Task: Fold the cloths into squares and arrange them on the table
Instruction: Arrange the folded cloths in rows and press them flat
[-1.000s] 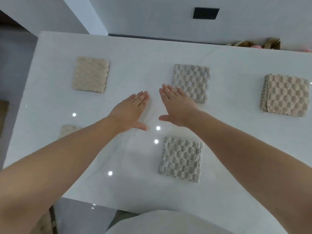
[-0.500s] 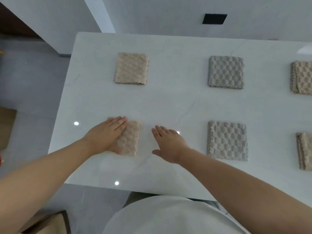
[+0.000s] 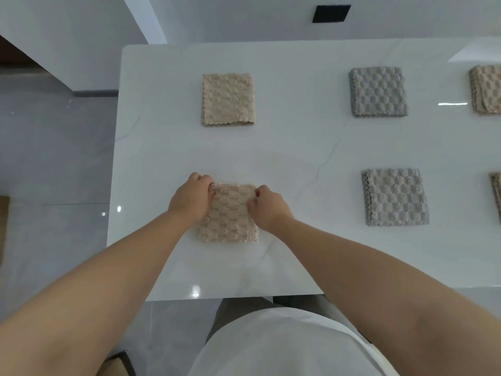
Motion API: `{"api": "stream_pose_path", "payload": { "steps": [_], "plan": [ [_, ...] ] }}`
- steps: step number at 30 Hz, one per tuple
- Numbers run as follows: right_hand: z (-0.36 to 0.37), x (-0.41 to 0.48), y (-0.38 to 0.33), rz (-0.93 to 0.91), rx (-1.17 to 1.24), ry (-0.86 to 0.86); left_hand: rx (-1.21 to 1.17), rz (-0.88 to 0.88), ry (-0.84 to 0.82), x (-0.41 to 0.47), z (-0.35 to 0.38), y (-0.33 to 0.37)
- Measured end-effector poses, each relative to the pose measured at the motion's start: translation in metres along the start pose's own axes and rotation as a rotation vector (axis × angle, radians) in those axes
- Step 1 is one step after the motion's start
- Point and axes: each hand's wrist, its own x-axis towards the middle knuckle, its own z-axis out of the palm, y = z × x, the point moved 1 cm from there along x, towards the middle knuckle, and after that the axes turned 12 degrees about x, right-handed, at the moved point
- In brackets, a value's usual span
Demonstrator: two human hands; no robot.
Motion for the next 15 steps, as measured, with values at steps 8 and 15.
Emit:
{"api": "stream_pose_path", "payload": {
  "steps": [8,15],
  "plan": [
    [-0.014,0.018,-0.008,-0.067,-0.01,0.082,-0.104,-0.013,0.125,0.019,-0.006,0.003],
    [-0.018,0.003,0.006,-0.57,-0.533,0.064,0.396,0.526,0.231,0.008,-0.009,-0.013]
  ]
}}
